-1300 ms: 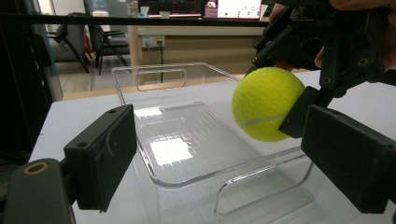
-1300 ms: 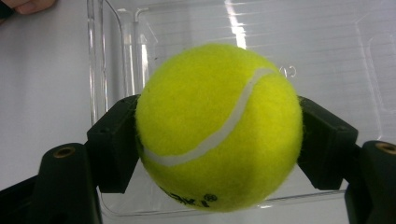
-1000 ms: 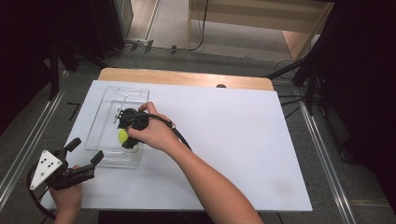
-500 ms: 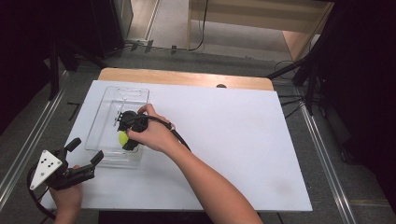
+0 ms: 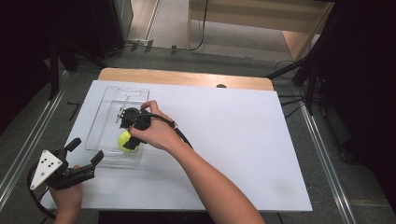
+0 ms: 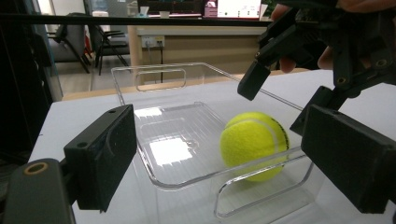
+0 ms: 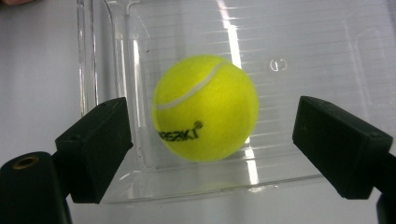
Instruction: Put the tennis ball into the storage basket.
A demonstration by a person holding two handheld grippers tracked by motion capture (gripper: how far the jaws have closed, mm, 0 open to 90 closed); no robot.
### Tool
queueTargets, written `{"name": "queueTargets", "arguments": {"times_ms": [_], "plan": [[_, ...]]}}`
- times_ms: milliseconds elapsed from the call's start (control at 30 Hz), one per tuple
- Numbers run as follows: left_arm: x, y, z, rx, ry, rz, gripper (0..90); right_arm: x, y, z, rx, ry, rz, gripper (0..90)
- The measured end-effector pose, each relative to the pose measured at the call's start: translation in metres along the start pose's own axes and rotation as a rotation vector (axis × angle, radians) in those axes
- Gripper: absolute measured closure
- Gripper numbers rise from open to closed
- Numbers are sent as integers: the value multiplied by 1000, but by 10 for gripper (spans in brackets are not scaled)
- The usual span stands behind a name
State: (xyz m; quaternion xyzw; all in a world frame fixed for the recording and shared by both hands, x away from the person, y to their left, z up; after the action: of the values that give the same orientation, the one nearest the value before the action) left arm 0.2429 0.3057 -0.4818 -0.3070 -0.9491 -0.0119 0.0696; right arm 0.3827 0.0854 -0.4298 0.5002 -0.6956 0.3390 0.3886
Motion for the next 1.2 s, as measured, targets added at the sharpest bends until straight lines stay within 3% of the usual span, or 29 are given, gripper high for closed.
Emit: {"name": "queueTargets", "arguments": {"times_ms": [700, 1200], "plan": [[-1, 0, 0, -6, 4, 0, 111, 31, -8, 25, -61, -84, 54, 96], [-1, -1, 0, -2, 6, 0, 111, 44, -14, 55, -132, -91, 71, 86]]}}
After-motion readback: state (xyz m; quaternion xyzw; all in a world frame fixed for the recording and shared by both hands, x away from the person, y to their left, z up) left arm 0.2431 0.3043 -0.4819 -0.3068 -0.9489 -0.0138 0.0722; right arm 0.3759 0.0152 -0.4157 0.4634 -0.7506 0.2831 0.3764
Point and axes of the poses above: each handheld gripper's, and its own axes: x roughly backward along the jaws, z roughly out of its underside, y roughly to its left, the point moved 1 cm from there along -x, roughly forward along the jaws, and after that the axes turned 5 degrees about z, right-handed, at the moved point
